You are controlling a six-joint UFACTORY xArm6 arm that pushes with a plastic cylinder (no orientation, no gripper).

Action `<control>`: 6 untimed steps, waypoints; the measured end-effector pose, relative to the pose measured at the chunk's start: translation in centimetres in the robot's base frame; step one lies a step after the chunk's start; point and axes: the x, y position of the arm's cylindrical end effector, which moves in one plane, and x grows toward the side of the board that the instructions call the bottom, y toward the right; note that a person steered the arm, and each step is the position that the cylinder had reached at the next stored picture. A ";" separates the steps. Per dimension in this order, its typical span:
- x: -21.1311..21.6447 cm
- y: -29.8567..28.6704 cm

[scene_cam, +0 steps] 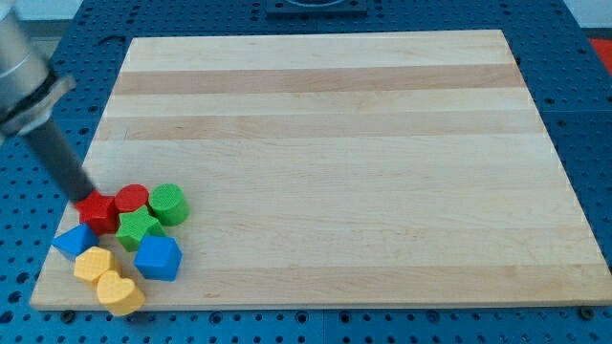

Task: Push the blue triangle upwards

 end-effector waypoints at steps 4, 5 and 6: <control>8.8 -2.2; 8.7 -1.9; 8.8 1.6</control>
